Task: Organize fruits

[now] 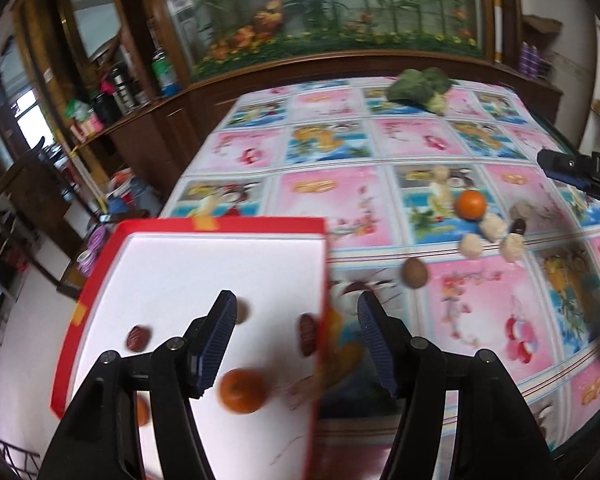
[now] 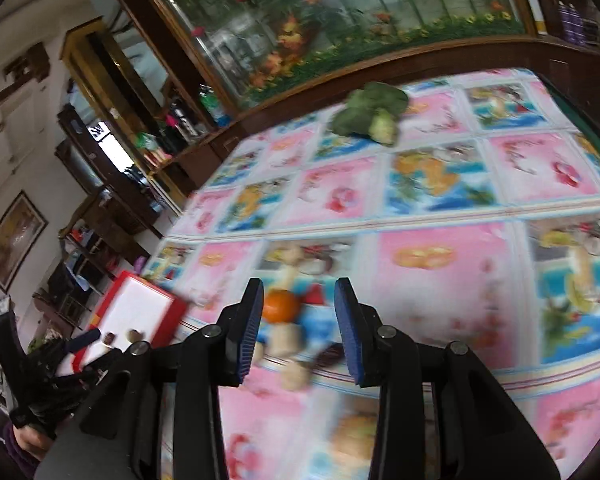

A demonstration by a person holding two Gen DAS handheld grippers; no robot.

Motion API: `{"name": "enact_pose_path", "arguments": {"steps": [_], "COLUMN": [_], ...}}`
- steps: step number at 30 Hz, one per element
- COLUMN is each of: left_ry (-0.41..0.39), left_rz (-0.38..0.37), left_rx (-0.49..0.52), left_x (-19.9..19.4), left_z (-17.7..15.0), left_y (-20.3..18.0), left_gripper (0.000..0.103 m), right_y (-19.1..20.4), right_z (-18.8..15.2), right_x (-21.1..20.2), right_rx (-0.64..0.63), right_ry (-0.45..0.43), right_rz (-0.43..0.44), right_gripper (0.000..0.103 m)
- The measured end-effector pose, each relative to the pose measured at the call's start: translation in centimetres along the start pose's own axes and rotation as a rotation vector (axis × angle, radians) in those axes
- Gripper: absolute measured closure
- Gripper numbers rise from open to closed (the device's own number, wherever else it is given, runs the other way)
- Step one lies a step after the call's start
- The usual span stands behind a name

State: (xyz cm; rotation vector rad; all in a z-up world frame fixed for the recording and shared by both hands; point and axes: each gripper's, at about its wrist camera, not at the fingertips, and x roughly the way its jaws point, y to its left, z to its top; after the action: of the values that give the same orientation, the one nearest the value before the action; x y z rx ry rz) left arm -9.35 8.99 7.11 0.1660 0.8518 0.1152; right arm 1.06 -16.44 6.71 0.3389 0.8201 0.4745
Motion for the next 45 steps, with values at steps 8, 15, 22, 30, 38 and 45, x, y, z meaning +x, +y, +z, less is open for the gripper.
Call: {"name": "enact_pose_path", "arguments": {"steps": [8, 15, 22, 30, 38, 45], "left_ry": [0.042, 0.093, 0.117, 0.111, 0.078, 0.123], "left_rz": [-0.053, -0.075, -0.116, -0.147, -0.177, -0.212], "left_rx": [0.071, 0.072, 0.053, 0.067, 0.151, 0.151], "left_x": [1.5, 3.7, 4.9, 5.0, 3.9, 6.4], "left_z": [0.3, 0.4, 0.9, 2.4, 2.1, 2.1], "left_y": [-3.3, -3.6, -3.1, -4.2, -5.3, -6.1], "left_gripper": [0.04, 0.04, 0.04, 0.041, 0.04, 0.049], "right_y": [-1.5, -1.7, -1.1, -1.3, -2.3, -2.5], "right_z": [-1.3, -1.4, -1.5, -1.8, -1.6, -1.5], "right_x": [2.1, 3.4, 5.3, 4.8, 4.0, 3.4], "right_rx": [-0.018, 0.017, -0.004, 0.001, 0.061, 0.074], "right_ry": [0.12, 0.127, 0.169, 0.161, 0.149, 0.124], "right_rz": [-0.121, -0.15, -0.2, -0.227, -0.248, -0.241], "right_gripper": [0.064, 0.064, 0.065, 0.074, 0.074, 0.074]}}
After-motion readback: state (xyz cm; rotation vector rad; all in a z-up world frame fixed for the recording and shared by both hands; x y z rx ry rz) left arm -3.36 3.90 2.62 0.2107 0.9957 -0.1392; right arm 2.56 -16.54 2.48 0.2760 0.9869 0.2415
